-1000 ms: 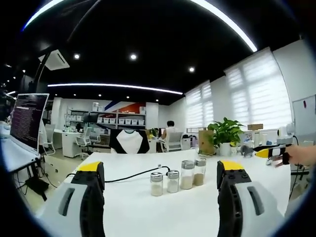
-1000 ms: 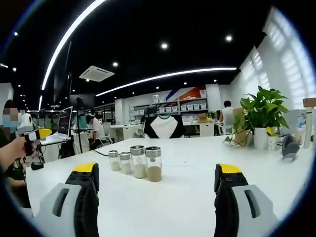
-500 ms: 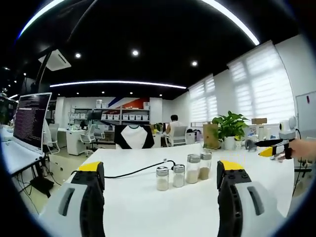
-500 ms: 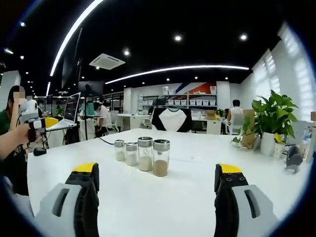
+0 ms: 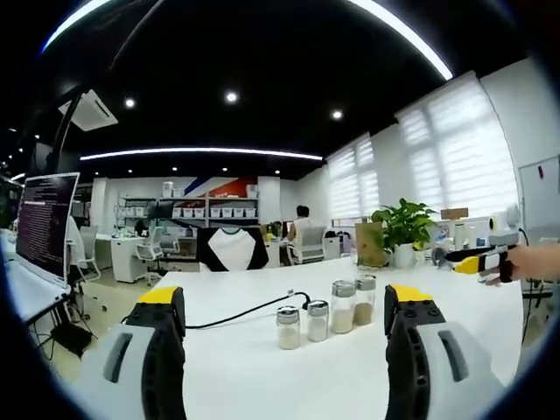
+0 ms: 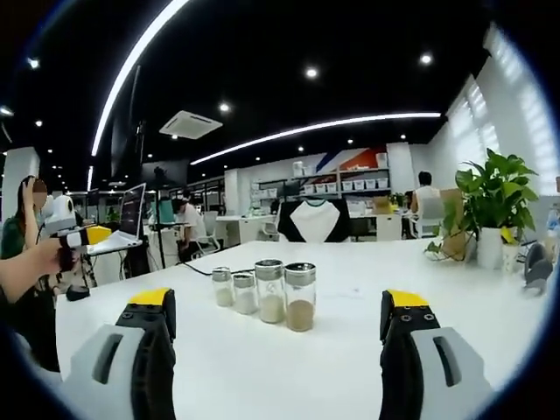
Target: Rotate the seasoning bottle until the label or dispensing opening points toward the visible target arrow and the bottle remains upright within the marked orientation range
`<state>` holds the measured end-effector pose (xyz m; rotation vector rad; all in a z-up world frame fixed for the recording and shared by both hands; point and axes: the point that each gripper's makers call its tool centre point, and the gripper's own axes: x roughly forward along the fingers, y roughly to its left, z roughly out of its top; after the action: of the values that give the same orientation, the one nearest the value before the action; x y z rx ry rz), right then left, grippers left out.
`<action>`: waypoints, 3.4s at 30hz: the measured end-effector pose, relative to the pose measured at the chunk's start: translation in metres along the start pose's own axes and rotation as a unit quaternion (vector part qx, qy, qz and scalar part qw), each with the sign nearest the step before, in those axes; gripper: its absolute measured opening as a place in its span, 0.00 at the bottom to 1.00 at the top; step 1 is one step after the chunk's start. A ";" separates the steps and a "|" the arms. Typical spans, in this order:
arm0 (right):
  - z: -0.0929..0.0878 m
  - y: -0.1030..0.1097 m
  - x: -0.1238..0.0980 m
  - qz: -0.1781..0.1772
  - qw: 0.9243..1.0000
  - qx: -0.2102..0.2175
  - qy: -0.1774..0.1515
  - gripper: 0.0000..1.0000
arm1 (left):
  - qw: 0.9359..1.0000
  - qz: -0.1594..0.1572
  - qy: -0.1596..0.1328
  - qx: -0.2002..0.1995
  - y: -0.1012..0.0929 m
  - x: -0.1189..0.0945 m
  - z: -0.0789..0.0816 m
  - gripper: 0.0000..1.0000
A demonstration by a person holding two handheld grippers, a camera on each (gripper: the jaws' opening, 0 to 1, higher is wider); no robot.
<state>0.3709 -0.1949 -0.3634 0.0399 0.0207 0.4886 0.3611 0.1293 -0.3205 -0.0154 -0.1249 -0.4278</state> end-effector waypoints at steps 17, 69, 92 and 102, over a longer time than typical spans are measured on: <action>0.007 -0.019 0.026 -0.036 0.999 -0.011 -0.010 0.81 | 1.000 -0.009 0.022 -0.018 0.013 -0.016 -0.021 1.00; -0.020 -0.051 0.143 -0.074 0.997 -0.031 0.006 0.64 | 0.999 -0.008 0.047 -0.018 -0.001 -0.041 -0.039 0.99; -0.046 -0.043 0.180 -0.054 0.997 -0.037 0.039 0.46 | 0.998 0.000 0.066 -0.020 0.004 -0.051 -0.041 0.99; -0.050 -0.045 0.190 -0.051 0.997 -0.028 0.044 0.43 | 0.997 0.012 0.077 -0.003 0.009 -0.060 -0.039 0.99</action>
<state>0.5584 -0.1439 -0.4174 -0.0377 0.0945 0.3892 0.3154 0.1605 -0.3667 0.0101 0.0278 -0.4036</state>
